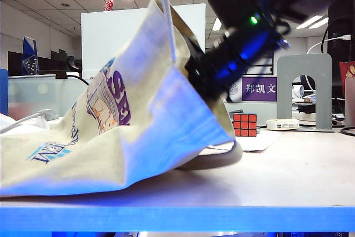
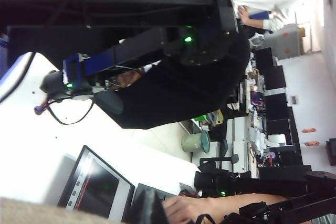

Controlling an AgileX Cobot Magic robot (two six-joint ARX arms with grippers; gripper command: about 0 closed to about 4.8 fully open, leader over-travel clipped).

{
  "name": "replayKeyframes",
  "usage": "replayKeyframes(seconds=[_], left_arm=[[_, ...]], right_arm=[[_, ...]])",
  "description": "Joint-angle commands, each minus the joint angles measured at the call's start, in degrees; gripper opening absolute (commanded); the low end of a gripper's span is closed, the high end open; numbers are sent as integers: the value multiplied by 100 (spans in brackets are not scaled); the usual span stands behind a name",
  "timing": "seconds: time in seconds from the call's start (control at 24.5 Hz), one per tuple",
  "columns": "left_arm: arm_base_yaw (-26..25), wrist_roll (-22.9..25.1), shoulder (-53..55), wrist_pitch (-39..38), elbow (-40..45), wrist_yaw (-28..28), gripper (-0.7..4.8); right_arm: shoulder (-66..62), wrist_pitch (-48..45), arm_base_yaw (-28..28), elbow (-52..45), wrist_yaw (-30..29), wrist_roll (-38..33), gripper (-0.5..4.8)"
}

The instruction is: Take the glasses case out of the canvas bag and put it on the table.

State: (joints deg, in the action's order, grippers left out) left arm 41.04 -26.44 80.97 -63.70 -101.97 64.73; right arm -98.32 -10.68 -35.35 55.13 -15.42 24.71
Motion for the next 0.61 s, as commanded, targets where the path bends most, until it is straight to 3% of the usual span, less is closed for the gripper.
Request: replayKeyframes(seconds=[0.04, 0.16, 0.33, 0.37, 0.45, 0.61], left_arm=[[11, 129, -37, 59, -24, 289, -5], [7, 310, -35, -79, -24, 348, -5], [-24, 413, -35, -92, -24, 280, -5], [-24, 409, -35, -98, -24, 205, -5], [-76, 492, -35, -94, -24, 92, -5], [-1126, 1257, -33, -125, -24, -1707, -5]], right_arm=[[-356, 173, -9, 518, -304, 103, 479], [-1366, 1257, -13, 1589, -538, 382, 479], [-1814, 1574, -109, 1744, -549, 356, 479], [-1961, 1880, -245, 1744, -579, 269, 221], [-1950, 1904, -450, 1744, -282, 221, 220], [-791, 2369, -334, 1740, 197, 68, 220]])
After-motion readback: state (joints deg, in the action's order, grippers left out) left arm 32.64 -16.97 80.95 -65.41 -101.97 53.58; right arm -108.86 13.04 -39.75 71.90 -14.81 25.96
